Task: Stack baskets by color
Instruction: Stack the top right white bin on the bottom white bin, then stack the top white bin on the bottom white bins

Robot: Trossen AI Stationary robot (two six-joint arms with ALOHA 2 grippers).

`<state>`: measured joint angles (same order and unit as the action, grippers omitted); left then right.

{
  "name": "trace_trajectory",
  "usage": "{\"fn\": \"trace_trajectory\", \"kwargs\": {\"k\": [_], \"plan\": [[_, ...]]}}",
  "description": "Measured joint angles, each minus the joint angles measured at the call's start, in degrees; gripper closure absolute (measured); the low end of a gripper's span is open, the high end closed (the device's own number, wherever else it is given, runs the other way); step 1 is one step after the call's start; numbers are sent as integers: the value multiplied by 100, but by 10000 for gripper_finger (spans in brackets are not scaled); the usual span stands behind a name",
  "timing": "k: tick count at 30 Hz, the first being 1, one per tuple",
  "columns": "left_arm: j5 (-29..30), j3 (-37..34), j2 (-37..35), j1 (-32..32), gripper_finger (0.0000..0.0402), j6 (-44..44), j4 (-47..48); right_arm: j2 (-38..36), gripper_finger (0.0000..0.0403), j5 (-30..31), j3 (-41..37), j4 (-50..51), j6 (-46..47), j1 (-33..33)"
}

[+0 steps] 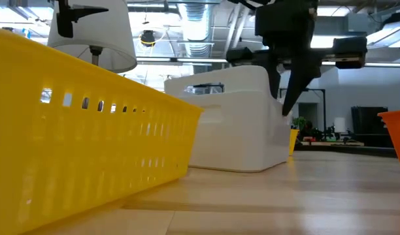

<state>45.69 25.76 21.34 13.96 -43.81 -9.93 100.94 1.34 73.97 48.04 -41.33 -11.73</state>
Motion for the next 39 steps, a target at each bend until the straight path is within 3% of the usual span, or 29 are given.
{"fn": "trace_trajectory", "kwargs": {"k": [10,14,20,25,39], "plan": [[0,0,0,-1,152,0,13,-972,176,19,2,-639,1073,216],[-2,0,0,0,152,0,13,-1442,162,325,2,-1390,1232,471],[-84,0,0,-1,152,2,15,-1635,165,333,61,-3353,1131,1039],[-289,0,0,0,152,-2,15,-1082,167,331,653,-3358,1090,1490],[-343,0,0,0,152,-26,26,1423,168,294,2886,-2825,917,2105]]}}
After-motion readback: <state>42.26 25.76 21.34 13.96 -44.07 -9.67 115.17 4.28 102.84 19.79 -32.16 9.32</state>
